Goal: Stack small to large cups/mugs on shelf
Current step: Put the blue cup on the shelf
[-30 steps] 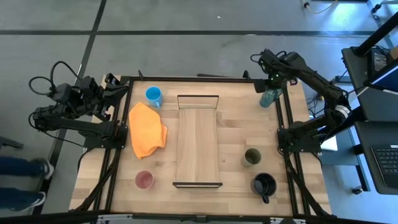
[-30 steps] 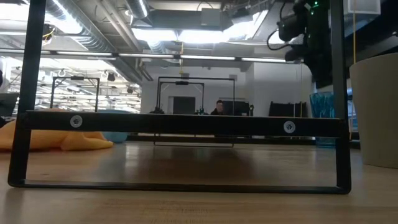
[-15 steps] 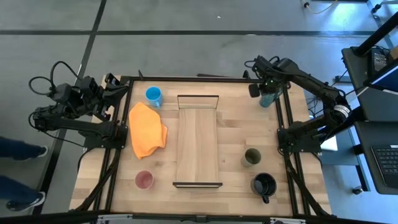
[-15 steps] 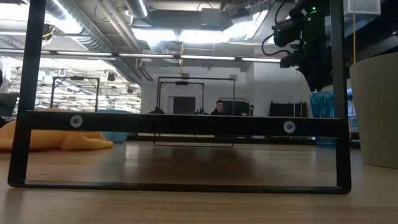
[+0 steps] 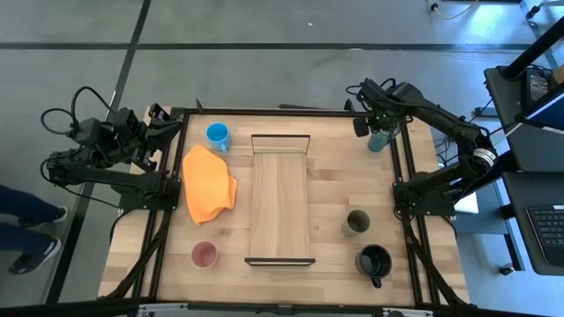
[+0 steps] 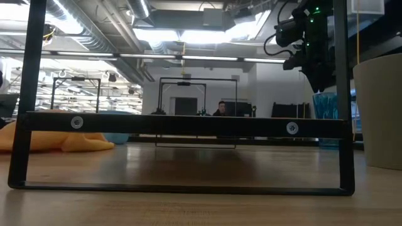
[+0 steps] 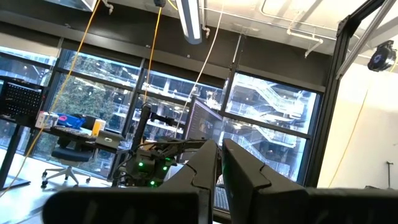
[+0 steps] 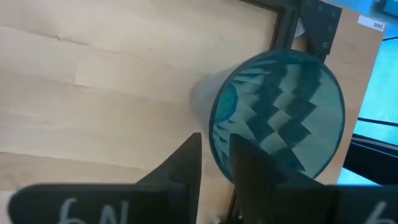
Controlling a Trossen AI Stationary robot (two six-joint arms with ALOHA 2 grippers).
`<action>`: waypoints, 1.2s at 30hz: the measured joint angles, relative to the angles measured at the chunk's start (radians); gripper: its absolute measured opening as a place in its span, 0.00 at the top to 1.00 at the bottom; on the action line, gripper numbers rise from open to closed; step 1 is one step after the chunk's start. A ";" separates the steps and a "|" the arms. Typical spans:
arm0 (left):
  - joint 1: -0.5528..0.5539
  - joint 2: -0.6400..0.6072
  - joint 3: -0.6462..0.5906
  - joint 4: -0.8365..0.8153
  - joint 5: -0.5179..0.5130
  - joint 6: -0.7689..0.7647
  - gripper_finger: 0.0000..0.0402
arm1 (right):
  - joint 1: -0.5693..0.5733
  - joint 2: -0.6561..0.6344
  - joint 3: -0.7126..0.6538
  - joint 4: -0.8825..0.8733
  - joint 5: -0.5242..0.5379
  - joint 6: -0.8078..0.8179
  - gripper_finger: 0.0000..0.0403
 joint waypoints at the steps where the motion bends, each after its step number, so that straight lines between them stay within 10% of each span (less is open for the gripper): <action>1: 0.000 0.000 0.000 0.000 0.000 0.000 0.94 | 0.000 0.000 -0.005 0.001 0.001 0.000 0.79; 36: 0.000 0.000 0.000 0.000 0.000 0.000 0.94 | -0.001 0.000 -0.116 0.096 0.038 0.008 0.82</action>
